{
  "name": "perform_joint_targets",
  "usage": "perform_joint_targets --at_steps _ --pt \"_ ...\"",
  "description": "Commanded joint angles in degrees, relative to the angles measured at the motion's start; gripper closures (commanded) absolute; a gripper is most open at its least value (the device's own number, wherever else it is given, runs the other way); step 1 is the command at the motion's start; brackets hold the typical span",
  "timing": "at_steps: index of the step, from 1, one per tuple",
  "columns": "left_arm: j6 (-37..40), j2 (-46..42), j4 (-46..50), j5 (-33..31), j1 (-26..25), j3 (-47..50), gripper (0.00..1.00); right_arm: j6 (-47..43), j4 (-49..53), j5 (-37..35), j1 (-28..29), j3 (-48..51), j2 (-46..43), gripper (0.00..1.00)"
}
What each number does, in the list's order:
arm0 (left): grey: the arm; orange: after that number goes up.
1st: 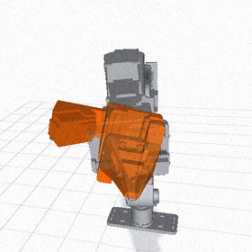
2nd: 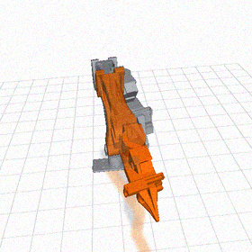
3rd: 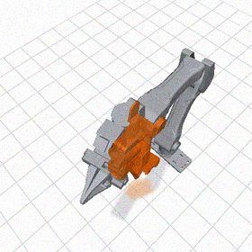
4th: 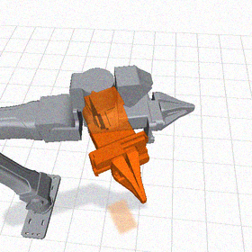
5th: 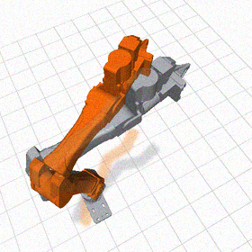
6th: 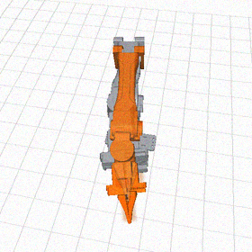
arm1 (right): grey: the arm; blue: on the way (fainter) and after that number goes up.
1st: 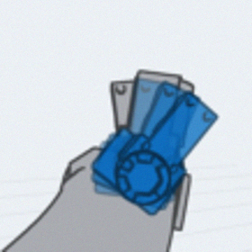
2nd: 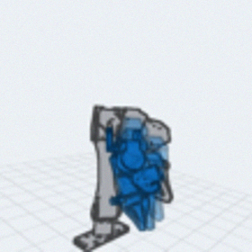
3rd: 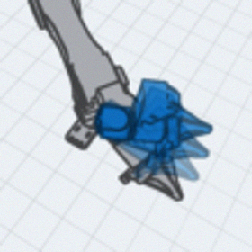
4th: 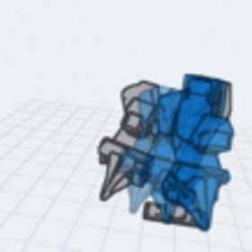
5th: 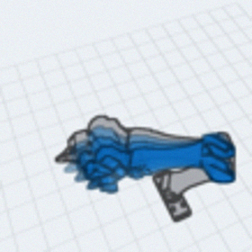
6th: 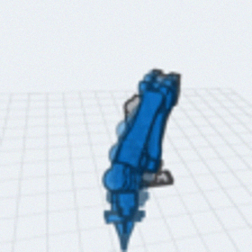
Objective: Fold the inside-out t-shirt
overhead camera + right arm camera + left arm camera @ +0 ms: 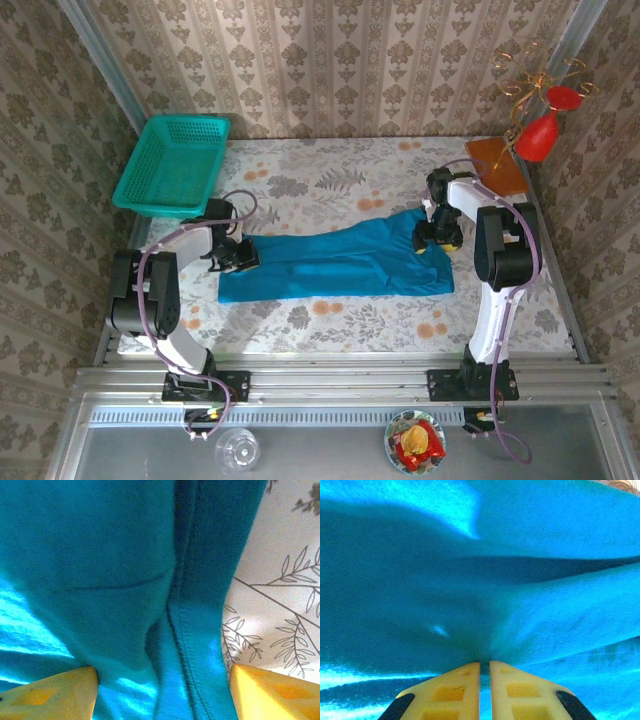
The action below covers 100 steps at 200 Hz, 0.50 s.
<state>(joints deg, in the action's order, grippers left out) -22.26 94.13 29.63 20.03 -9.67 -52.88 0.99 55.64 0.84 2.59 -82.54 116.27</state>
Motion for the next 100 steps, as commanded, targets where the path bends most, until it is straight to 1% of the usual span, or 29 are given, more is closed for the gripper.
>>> perform_joint_targets --at_steps 1,16,28,63,100 --pt "-0.1 0.1 0.5 -1.5 0.1 0.7 0.86 -2.1 2.9 0.6 0.0 -0.1 0.6 0.29" --pt "0.2 0.0 1.1 -2.4 0.2 0.6 0.86 -2.1 2.1 0.7 0.0 0.2 0.9 0.31" --pt "0.5 -0.2 1.2 -2.6 0.4 0.8 0.86 -2.0 1.5 0.5 0.0 0.5 1.2 0.35" --pt "0.3 -0.9 1.0 -2.7 0.6 1.2 0.86 -1.3 1.1 -0.6 0.0 1.0 1.4 0.51" --pt "0.3 -1.7 1.7 -3.2 1.4 1.3 0.86 0.1 0.5 0.5 0.0 2.0 0.5 0.68"
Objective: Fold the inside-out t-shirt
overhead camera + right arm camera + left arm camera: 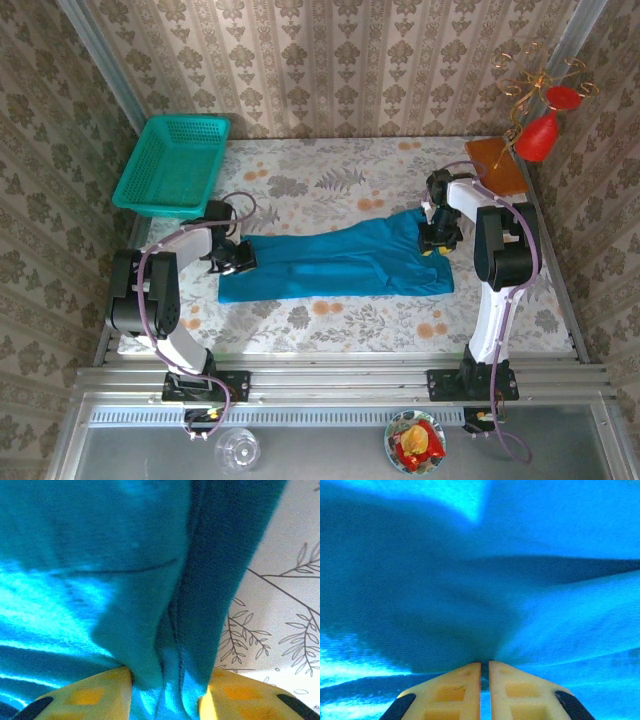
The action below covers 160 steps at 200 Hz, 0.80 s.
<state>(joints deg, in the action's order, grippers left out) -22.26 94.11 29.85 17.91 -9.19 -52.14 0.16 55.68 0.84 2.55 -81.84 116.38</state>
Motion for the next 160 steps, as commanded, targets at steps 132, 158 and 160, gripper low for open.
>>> perform_joint_targets --at_steps 132,158,160 --pt "1.9 -2.7 2.6 -1.3 3.4 -0.1 0.91 8.4 0.7 -7.1 -5.2 3.2 -6.8 1.00" --pt "2.0 -2.0 2.6 -0.5 3.3 -0.6 0.94 10.2 2.4 -13.4 -8.3 2.1 -9.4 1.00" --pt "2.0 -1.9 2.5 -0.3 3.3 -0.7 0.94 10.3 2.6 -14.6 -8.4 2.0 -9.5 1.00"
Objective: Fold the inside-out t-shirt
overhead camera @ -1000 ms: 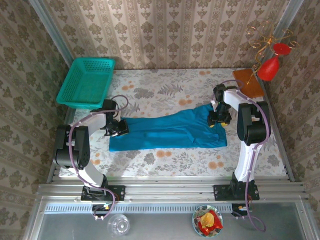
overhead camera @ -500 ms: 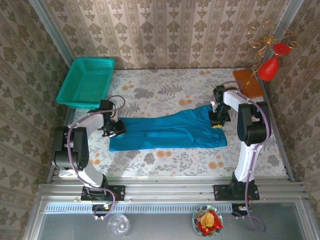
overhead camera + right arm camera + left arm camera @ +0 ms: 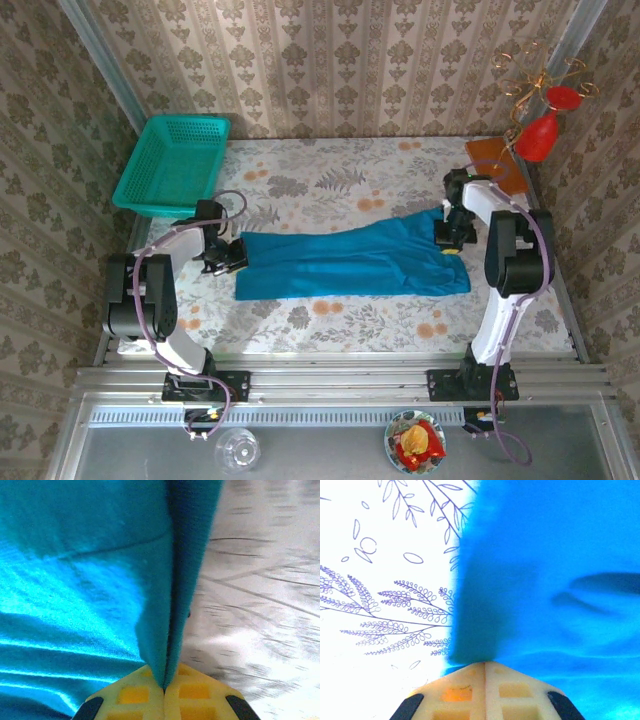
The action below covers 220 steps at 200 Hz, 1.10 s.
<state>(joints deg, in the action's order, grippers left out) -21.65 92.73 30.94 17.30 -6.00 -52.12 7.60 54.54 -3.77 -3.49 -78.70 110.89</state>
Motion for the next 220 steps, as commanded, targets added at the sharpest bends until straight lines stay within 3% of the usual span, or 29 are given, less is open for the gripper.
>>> perform_joint_targets --at_steps 1,31,50,88,106,162,220 --pt "1.3 -0.5 1.4 0.4 0.0 -0.7 0.94 2.9 3.8 -10.0 -2.4 -1.2 -4.2 1.00" --pt "2.0 0.7 -1.7 5.8 -1.5 -1.1 0.98 2.8 7.7 -21.3 -4.3 -3.2 -5.3 1.00" --pt "1.0 2.3 -3.6 7.9 -3.5 -1.7 0.98 2.7 8.4 -22.5 -4.3 -4.2 -7.0 1.00" --pt "-3.3 5.9 -8.9 12.2 -6.5 -2.8 1.00 4.3 10.5 -9.9 -0.5 -3.8 -9.9 1.00" --pt "-3.1 8.3 -8.0 11.6 -8.1 -4.6 1.00 5.2 10.5 -1.6 3.5 -2.6 -11.2 1.00" --pt "-3.4 10.2 -8.2 11.8 -9.7 -4.9 1.00 14.1 10.1 14.8 16.3 -1.8 -11.4 1.00" --pt "-3.5 11.0 -8.8 11.9 -10.8 -4.6 1.00 19.0 8.1 22.1 27.6 -8.5 -6.9 1.00"
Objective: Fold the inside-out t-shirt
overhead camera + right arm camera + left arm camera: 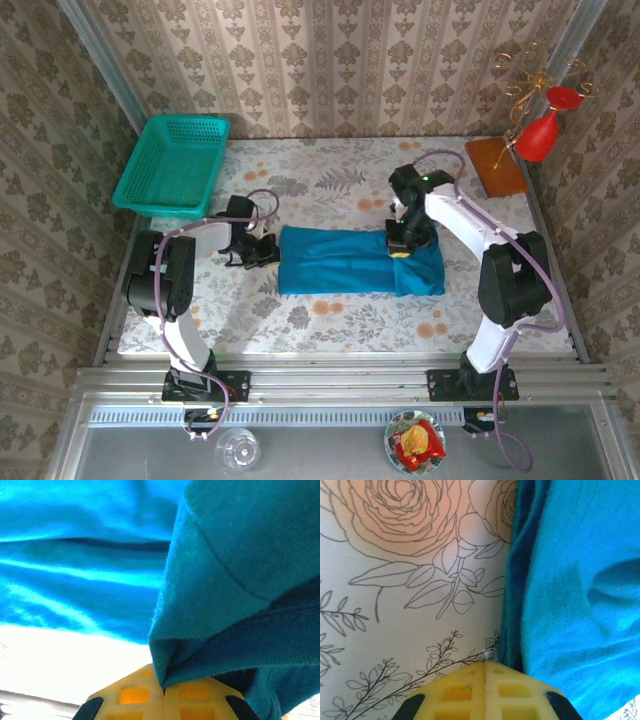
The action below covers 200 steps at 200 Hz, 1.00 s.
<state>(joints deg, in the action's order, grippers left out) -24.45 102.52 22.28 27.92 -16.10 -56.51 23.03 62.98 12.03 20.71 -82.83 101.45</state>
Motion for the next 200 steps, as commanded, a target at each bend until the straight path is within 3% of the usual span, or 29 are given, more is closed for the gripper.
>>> perform_joint_targets --at_steps 1,96,187,200 --pt "-0.6 1.3 -0.1 1.3 -0.6 -0.2 1.00 3.6 -0.3 6.5 3.5 -4.5 2.7 1.00" --pt "-0.4 2.2 0.1 0.6 -1.3 -0.5 1.00 9.2 -1.0 11.5 14.4 -24.1 17.7 1.00" --pt "0.1 0.4 0.6 -1.1 -1.4 0.2 1.00 13.5 -8.8 15.1 16.1 -34.0 28.7 1.00" --pt "0.2 -0.1 1.1 -1.8 -1.5 0.0 0.99 14.5 -10.7 16.0 16.1 -35.3 30.5 0.92"
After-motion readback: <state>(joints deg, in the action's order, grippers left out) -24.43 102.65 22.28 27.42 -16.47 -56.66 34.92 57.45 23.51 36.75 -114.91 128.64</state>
